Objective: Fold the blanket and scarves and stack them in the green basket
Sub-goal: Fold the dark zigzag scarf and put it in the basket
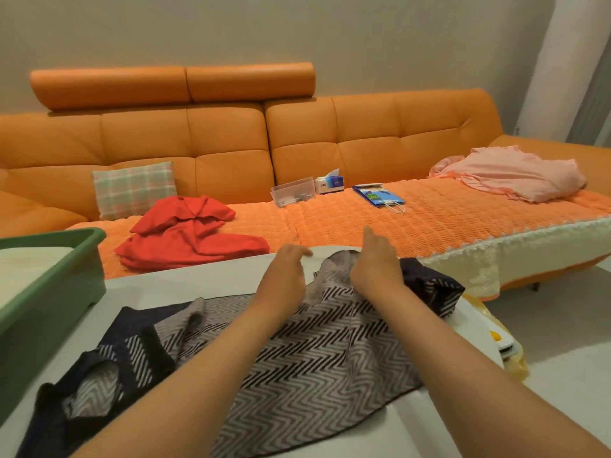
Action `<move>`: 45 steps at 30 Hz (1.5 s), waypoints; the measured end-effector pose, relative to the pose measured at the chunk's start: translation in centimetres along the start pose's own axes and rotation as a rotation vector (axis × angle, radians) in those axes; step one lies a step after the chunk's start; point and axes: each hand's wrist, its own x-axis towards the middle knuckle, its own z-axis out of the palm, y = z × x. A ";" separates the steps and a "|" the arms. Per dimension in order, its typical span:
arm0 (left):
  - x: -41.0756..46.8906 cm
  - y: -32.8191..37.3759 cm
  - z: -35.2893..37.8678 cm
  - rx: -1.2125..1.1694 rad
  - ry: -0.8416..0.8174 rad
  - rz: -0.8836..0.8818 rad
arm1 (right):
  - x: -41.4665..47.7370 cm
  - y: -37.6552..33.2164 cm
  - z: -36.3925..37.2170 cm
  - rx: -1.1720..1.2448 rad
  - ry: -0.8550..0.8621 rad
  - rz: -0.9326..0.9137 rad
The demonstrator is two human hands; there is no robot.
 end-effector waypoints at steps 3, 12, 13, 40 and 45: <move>-2.9 -2.6 0.1 0.271 -0.043 0.032 | -2.0 -2.2 1.1 -0.245 0.051 -0.320; -6.5 -8.1 -3.2 0.417 -0.411 -0.231 | -4.9 -1.9 5.8 -0.426 -0.396 -0.512; -6.5 -8.5 -3.6 0.443 -0.464 -0.240 | -4.7 -1.6 5.7 -0.451 -0.384 -0.495; -17.8 -11.9 -18.2 0.659 -0.115 -0.346 | -14.2 -17.4 10.5 -0.254 -0.495 -0.724; -20.3 -12.2 -19.9 0.646 -0.216 -0.347 | -15.3 -17.7 10.8 -0.352 -0.445 -0.703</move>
